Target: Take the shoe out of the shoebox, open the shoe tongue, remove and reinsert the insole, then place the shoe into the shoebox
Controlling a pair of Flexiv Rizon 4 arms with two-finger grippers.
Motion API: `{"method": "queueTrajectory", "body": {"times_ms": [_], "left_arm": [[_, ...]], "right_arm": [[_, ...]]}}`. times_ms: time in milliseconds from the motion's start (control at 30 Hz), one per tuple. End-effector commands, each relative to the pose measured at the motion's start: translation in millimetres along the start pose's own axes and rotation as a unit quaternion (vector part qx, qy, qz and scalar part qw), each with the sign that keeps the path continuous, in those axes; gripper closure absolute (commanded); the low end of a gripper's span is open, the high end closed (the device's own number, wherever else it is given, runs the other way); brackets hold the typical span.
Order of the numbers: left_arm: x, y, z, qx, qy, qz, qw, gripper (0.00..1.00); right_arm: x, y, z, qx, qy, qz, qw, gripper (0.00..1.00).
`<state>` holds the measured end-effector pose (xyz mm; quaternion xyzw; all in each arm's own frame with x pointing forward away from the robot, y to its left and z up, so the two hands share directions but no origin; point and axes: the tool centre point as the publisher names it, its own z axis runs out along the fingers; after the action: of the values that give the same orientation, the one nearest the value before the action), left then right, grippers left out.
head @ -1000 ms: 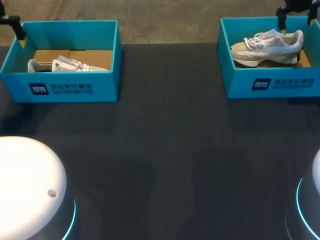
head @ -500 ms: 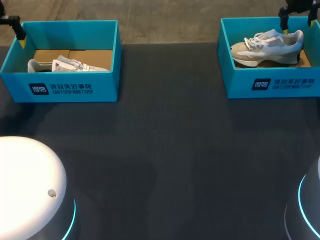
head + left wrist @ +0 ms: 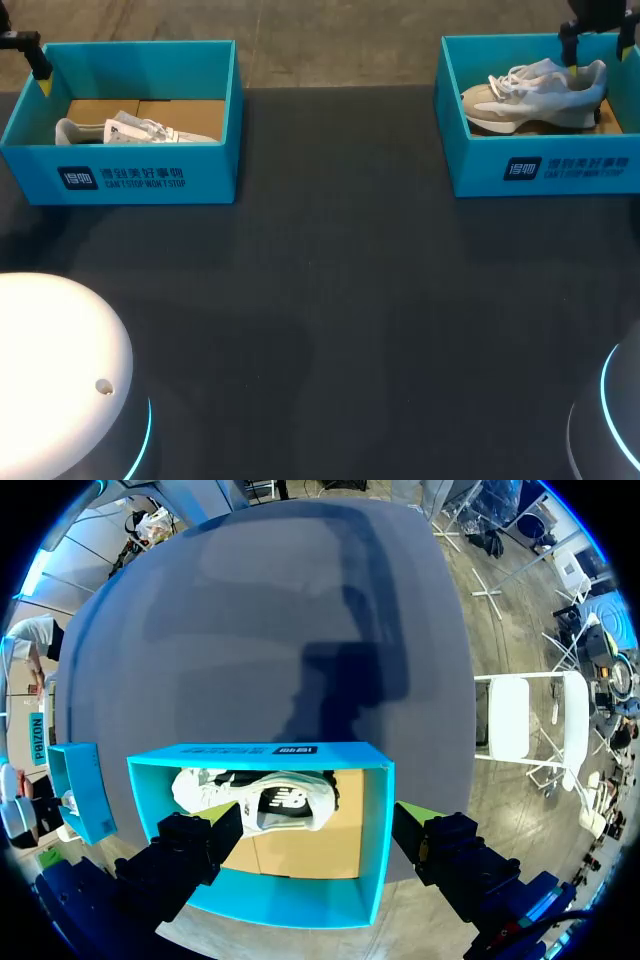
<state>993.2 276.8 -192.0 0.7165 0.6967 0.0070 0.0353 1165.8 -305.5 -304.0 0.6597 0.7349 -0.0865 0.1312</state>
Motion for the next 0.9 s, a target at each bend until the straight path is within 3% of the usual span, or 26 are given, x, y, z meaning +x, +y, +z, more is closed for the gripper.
{"method": "queueTrajectory", "body": {"times_ms": [33, 233, 400, 533, 900], "left_arm": [[0.0, -1, 0, -0.001, 0.001, 0.000, 1.000, 0.00], [0.0, -1, 0, -0.001, 0.001, 0.000, 1.000, 0.00], [0.0, -1, 0, -0.001, 0.001, 0.000, 1.000, 0.00], [0.0, -1, 0, -0.001, 0.001, 0.000, 1.000, 0.00], [0.0, -1, 0, -0.001, 0.001, 0.000, 1.000, 0.00]], "right_arm": [[-1.2, 8.5, 10, 0.012, 0.003, 0.000, 1.000, 0.10], [-4.0, 11.5, 19, 0.022, 0.005, 0.001, 1.000, 0.16], [-7.4, 13.5, 26, 0.033, 0.010, 0.003, 0.999, 0.31], [-9.3, 12.9, 31, 0.039, 0.014, 0.005, 0.999, 0.24], [-11.1, 15.6, 45, 0.060, 0.022, 0.003, 0.998, 0.17]]}}
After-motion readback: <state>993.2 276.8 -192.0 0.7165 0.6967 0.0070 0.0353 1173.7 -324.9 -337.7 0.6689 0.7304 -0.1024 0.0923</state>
